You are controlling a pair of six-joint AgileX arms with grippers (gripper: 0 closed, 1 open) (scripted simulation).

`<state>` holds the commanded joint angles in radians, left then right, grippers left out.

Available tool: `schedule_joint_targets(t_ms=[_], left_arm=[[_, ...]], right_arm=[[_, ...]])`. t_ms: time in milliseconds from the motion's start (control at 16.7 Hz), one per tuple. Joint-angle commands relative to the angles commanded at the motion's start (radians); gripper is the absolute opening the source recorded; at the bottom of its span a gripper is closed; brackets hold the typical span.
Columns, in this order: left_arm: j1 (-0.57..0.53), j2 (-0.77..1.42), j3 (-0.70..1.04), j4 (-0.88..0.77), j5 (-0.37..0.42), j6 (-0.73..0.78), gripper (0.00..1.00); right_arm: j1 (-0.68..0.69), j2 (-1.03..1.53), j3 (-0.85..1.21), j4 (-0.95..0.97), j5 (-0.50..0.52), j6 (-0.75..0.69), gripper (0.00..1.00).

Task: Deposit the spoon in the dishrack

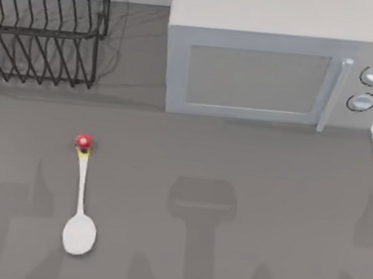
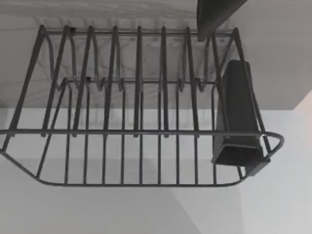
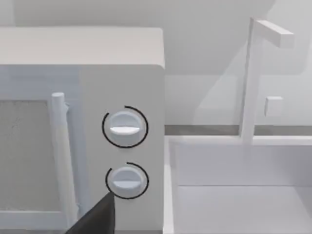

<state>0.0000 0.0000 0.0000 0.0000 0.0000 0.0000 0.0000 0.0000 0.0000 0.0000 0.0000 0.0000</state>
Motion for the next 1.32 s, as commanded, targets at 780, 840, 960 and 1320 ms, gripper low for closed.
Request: schedule_joint_targets(t_ms=[780,840,960,1320], left_arm=[[-0.126,0.690,0.533,-0.405,-0.005,-0.190,1.00],[-0.145,0.801,0.603,-0.463,-0.005,-0.214,1.00],[-0.182,1.014,0.742,-0.580,-0.005,-0.263,1.00],[-0.287,1.541,1.128,-0.892,-0.001,-0.397,1.00]], right_arm=[[0.000,0.000,0.000,0.000,0.000,0.000,1.00],[0.000,0.000,0.000,0.000,0.000,0.000,1.00],[0.000,0.000,0.000,0.000,0.000,0.000,1.00],[0.000,0.000,0.000,0.000,0.000,0.000,1.00]])
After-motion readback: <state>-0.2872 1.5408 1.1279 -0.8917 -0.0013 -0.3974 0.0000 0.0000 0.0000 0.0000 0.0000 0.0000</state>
